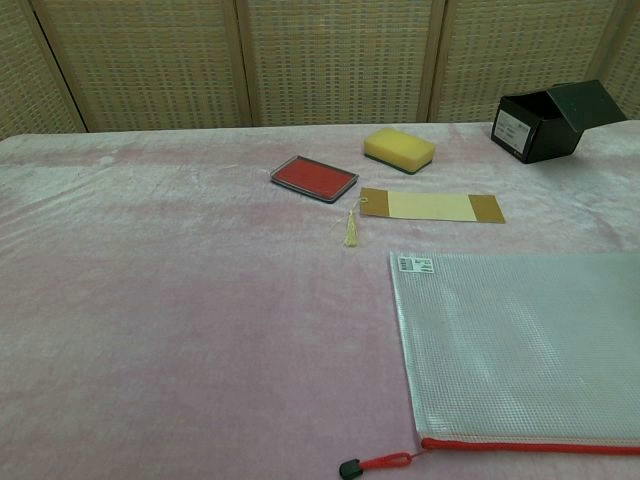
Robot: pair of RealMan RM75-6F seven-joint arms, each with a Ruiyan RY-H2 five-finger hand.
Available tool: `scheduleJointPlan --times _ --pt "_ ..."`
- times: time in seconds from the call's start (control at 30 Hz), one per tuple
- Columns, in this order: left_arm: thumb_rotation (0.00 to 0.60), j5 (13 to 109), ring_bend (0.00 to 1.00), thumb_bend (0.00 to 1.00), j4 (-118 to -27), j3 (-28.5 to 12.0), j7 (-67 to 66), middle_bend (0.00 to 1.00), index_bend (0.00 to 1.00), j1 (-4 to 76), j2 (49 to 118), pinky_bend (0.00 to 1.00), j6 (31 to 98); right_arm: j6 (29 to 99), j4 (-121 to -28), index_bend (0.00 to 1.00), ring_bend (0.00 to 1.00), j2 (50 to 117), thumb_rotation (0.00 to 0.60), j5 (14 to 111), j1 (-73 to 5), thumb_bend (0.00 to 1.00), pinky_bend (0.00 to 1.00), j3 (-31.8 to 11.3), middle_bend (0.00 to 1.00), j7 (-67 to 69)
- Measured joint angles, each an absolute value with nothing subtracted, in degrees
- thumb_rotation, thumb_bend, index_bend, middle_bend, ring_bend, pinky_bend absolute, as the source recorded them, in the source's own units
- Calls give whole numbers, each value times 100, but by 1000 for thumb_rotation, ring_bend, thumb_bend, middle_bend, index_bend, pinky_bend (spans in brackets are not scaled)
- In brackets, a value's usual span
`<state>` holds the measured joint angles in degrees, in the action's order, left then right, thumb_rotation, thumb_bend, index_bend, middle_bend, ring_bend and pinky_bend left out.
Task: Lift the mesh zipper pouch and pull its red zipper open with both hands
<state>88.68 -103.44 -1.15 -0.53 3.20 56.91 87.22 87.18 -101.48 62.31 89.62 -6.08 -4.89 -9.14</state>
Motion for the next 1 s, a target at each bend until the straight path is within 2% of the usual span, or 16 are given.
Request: scheduleJointPlan --times 0.3,0.37,0.43,0.47,0.5,0.6,0.63,0.7,0.8,1.0 --pt "600 8851 0 0 -10336 -121 -101 0 0 336 5710 0 8694 8623 -10160 0 8 6231 600 8959 -648 0 0 -477 17 -928" --pt "600 8831 0 0 -10328 -132 -129 0 0 345 5728 0 8683 8512 -10182 0 130 6222 600 8966 -722 0 0 -489 140 -945" --pt "600 8813 0 0 -10305 -144 -179 0 0 356 5760 0 8672 8377 -10165 0 383 6217 600 9006 -838 0 5 -510 373 -966" --pt "600 8806 0 0 -10295 -151 -202 0 0 365 5776 0 8664 8253 -10141 0 451 6207 600 9039 -935 0 41 -525 439 -976" --pt "600 8793 0 0 -10288 -161 -211 0 0 373 5789 0 8658 8142 -10123 0 527 6195 600 9067 -1019 0 158 -537 524 -979" --pt "600 8707 0 0 -10263 -210 -229 0 0 399 5829 0 8636 7659 -10084 9 674 6123 600 9246 -1404 0 633 -572 700 -870" --pt "600 8662 0 0 -10254 -231 -239 0 0 411 5844 0 8619 7494 -10082 27 722 6090 600 9308 -1535 0 752 -578 748 -771" --pt "600 8592 0 0 -10231 -264 -270 0 0 438 5867 0 8580 7116 -10104 74 788 6008 600 9455 -1840 0 886 -582 810 -417" --pt "600 8478 0 0 -10174 -315 -351 0 0 497 5934 0 8488 6427 -10177 133 844 5897 600 9656 -2379 2 987 -577 860 255" --pt "600 8233 0 0 -10115 -386 -488 0 0 594 6038 0 8309 4884 -10323 230 885 6007 600 9844 -3622 57 1000 -602 905 980"
